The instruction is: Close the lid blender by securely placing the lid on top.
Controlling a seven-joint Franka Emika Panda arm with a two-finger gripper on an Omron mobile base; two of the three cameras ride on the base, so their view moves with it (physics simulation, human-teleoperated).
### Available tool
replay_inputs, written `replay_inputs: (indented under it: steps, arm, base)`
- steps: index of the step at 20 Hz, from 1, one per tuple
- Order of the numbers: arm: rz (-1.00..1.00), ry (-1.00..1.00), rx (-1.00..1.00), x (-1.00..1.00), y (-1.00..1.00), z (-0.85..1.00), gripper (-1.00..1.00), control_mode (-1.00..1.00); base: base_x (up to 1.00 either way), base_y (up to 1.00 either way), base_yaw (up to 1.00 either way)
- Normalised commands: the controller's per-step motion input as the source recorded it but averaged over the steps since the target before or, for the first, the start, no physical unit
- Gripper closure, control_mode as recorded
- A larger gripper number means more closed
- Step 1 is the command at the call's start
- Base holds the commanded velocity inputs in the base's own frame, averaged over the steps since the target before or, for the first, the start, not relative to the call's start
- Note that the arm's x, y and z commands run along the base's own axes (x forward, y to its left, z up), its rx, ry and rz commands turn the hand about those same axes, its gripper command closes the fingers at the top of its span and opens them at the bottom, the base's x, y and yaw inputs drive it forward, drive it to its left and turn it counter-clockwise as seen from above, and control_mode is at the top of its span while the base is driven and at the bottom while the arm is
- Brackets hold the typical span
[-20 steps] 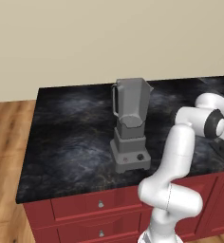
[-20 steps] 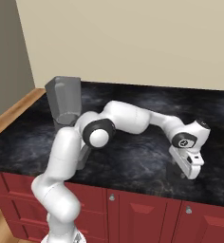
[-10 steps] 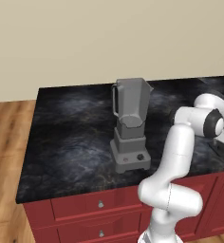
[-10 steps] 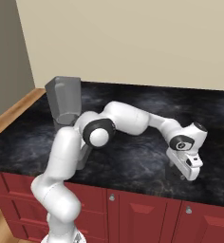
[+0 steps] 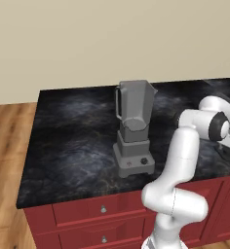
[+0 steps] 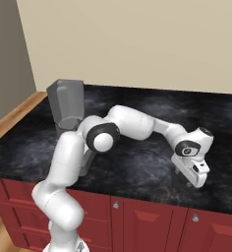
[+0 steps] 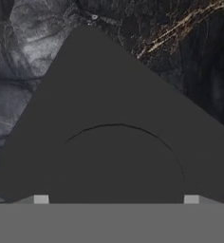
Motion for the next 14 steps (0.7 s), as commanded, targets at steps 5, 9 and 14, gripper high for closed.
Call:
replay_inputs:
  steps: [5, 9, 14]
  arm:
    - [0.1, -0.13, 0.01, 0.01, 0.0, 0.35, 1.0, -1.0]
    - [0.13, -0.23, 0.0, 0.0, 0.21, 0.84, 1.0, -1.0]
    - [0.2, -0.2, 0.0, 0.0, 0.61, 0.95, 1.0, -1.0]
  base:
    - [0.0, 0.0, 0.0]
    - [0.0, 0.0, 0.0]
    - [0.0, 0.0, 0.0]
